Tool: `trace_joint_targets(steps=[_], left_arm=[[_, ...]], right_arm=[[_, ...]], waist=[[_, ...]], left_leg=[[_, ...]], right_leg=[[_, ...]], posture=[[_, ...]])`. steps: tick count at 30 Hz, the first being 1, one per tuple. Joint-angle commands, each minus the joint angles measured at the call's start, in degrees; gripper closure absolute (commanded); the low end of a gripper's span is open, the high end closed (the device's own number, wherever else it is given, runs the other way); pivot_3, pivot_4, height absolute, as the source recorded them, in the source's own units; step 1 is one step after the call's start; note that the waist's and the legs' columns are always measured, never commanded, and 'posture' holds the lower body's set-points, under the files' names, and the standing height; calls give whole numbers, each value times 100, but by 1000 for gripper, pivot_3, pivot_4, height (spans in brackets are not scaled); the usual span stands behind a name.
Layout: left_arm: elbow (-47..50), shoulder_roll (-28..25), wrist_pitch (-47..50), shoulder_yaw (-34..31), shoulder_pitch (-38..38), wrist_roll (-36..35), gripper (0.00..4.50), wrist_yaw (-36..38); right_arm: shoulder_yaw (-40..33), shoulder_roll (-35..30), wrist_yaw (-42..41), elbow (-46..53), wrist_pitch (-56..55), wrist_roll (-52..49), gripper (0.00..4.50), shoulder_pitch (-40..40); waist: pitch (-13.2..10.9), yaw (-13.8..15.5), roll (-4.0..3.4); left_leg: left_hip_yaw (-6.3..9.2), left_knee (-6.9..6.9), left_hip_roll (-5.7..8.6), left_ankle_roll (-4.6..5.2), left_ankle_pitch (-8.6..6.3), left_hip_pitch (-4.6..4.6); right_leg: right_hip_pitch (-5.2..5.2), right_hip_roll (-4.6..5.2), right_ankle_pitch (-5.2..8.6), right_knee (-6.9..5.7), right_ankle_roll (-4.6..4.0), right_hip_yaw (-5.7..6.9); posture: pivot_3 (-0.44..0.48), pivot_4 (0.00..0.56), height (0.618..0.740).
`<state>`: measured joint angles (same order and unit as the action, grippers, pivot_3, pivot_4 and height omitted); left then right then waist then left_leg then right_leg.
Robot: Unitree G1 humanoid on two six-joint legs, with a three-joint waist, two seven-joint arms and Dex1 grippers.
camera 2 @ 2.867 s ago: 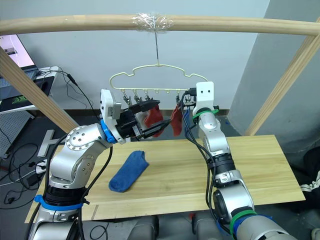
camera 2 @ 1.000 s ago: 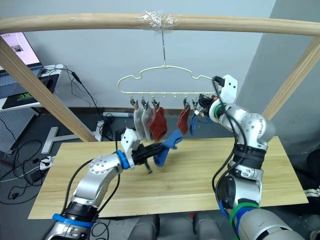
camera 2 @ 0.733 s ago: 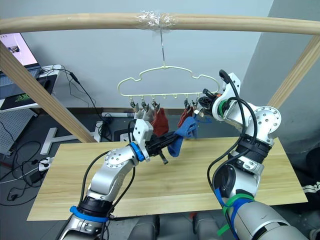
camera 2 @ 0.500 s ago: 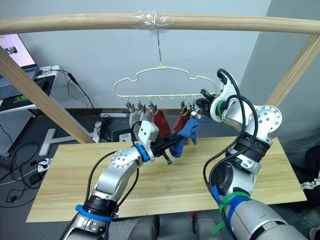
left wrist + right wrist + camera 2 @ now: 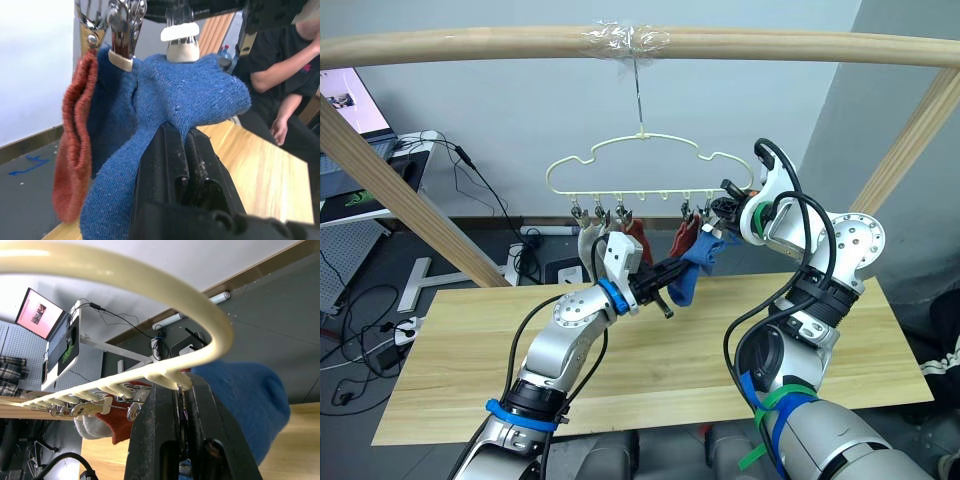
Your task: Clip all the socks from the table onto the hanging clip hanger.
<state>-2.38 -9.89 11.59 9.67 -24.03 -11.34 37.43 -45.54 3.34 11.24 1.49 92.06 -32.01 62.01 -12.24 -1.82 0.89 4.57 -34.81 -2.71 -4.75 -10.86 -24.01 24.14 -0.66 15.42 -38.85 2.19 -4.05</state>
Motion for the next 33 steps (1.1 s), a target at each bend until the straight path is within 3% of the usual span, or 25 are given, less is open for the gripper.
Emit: trace_joint_targets(steps=[1,15,18,24,28,31,32,33], left_arm=[[293,-54,-113,-134,10,-166,4468,87],[253,51,-164,-45,-8,-147,4468,62],[272,48,-164,-19,-13,-134,4500,68],[390,71,-8,55,-49,-212,4500,115],[473,174,274,205,-27,-386,4500,277],[377,340,604,248,-118,-592,4500,351],[289,416,765,234,-182,-695,4016,362],[190,475,904,211,-244,-786,3903,372]], right_arm=[[-93,-70,3,166,44,75,4500,79],[-128,95,55,237,44,-6,4500,89],[-144,126,-14,250,44,-83,3609,93],[-113,62,-116,302,44,-165,1405,98],[666,-333,-597,906,20,-288,42,-261],[1526,-932,-1053,1822,-31,-469,14,-861],[1738,-1150,-1183,2185,2,-560,0,-1091],[1874,-1341,-1292,2489,28,-662,0,-1293]], waist=[[0,0,0],[-1,1,0],[-3,-3,-2],[-5,-9,-4],[-6,1,-5],[-6,-15,-5],[-6,-29,-6],[-5,-49,-6]], left_leg=[[0,0,0,0,0,0],[0,1,0,0,0,-4],[0,2,0,0,0,-5],[0,7,0,0,0,-6],[1,7,0,0,0,-14],[1,7,1,0,0,-18],[0,6,1,0,-1,-20],[0,6,1,0,0,-19]], right_leg=[[0,0,0,0,0,0],[0,0,0,9,1,1],[0,0,0,10,1,0],[4,0,0,11,1,0],[4,0,0,20,1,2],[4,1,0,27,1,2],[5,1,0,30,2,1],[6,1,0,28,2,0]], posture=[[35,208,740],[36,210,740],[40,209,740],[40,207,740],[19,192,740],[-9,181,740],[-21,180,740],[-21,180,740]])
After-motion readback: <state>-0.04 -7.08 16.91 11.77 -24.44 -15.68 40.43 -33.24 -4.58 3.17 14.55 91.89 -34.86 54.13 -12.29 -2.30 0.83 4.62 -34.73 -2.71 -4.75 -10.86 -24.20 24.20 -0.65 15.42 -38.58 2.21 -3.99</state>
